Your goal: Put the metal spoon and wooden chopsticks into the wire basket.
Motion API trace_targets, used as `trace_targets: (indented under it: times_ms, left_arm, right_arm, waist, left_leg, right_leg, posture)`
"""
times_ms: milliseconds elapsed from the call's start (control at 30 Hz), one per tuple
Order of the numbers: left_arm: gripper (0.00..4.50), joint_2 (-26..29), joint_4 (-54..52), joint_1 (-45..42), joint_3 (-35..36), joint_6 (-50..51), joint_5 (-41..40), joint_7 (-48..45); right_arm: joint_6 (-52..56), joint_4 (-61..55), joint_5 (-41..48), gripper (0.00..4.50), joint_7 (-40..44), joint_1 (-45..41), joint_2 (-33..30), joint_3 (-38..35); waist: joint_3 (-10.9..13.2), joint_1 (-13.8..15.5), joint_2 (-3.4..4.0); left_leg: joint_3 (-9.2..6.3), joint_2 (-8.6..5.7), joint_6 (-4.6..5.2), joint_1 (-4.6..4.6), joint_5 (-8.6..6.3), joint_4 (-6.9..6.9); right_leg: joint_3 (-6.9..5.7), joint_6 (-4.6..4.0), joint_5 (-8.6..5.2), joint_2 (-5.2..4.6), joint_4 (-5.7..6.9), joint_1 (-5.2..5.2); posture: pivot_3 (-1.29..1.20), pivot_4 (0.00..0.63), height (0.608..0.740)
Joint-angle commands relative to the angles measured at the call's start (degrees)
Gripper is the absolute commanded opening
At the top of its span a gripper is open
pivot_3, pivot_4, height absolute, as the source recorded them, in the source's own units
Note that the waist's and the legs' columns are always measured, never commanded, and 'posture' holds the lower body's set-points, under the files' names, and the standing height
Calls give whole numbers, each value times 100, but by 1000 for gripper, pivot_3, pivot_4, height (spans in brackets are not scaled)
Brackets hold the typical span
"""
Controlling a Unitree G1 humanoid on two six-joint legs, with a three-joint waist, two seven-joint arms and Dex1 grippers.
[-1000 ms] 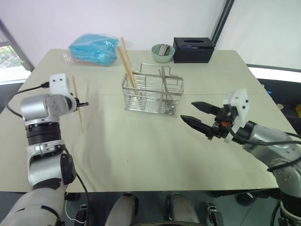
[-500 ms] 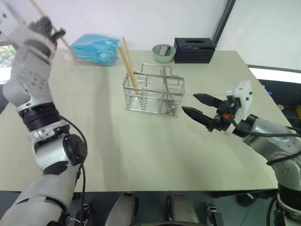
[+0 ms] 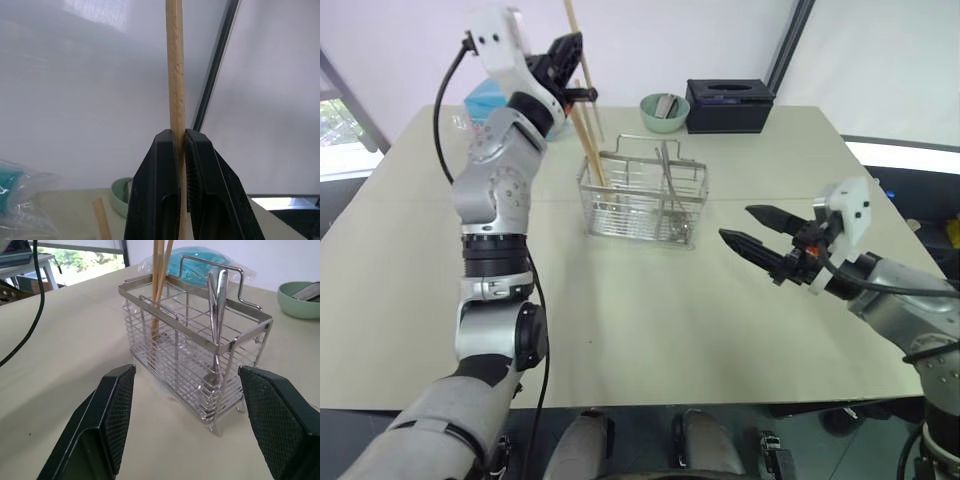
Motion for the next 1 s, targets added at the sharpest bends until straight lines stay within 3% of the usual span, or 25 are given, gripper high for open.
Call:
trace_targets:
  times_ms: [33,233,333,500,567,800,867,1000]
  left_arm:
    - [42,-81,165,81,-116,-305,48,-157]
    - [42,-323,452,303,-256,-515,82,-230]
    - [1139,-436,440,416,-321,-515,64,-237]
    - [3675,-472,238,507,-317,-397,1,-207]
    - [4480,-442,131,550,-297,-331,-26,-189]
    - [4480,104,-808,691,-129,232,-256,-223]
    - [4480,661,-1324,816,-144,676,-415,-588]
    - [4480,2285,-2400,1469,-150,1398,-802,-1883]
  right_arm:
    - [-30,-266,166,3381,-135,30,14,-240]
    - [-34,-264,243,3381,-264,91,-21,-287]
    - [-42,-237,273,3381,-294,91,-40,-319]
    - [-73,-179,232,3381,-280,72,-58,-282]
    - [-95,-150,199,3381,-257,55,-53,-258]
    - [-318,122,-131,3381,48,-142,-78,-26]
    - [-399,203,-204,3381,273,-206,-140,39]
    - [-613,407,-399,3381,876,-431,-331,228]
  waist:
    - [0,7,0]
    - [1,2,-1]
    - [1,1,-1]
    - [1,-5,-1]
    - [1,-2,-1]
    - [2,-18,2]
    - [4,-23,6]
    - [12,-126,23]
  left_leg:
    - [-1,-1,1,0,0,1]
    - [-4,-1,2,-1,-1,0]
    - [-3,-1,2,-1,-1,0]
    - [-3,0,2,-1,-1,-2]
    - [-3,0,2,0,-1,-2]
    - [-2,0,2,0,-1,-2]
    - [-2,1,2,1,-1,-6]
    - [2,2,2,4,-1,-17]
  right_leg:
    - [0,0,0,-1,0,2]
    - [-1,0,0,0,-1,1]
    - [0,0,0,0,-1,1]
    - [-1,0,0,0,-1,0]
    - [-1,0,0,1,-1,0]
    - [-1,0,0,2,0,-2]
    - [-1,0,0,4,0,-4]
    - [2,-2,-2,6,1,-10]
  posture:
    - [0,150,654]
    - [0,150,654]
    - [0,150,654]
    - [0,150,654]
    - [0,150,654]
    - [0,150,654]
    - [0,150,654]
    - [0,150,654]
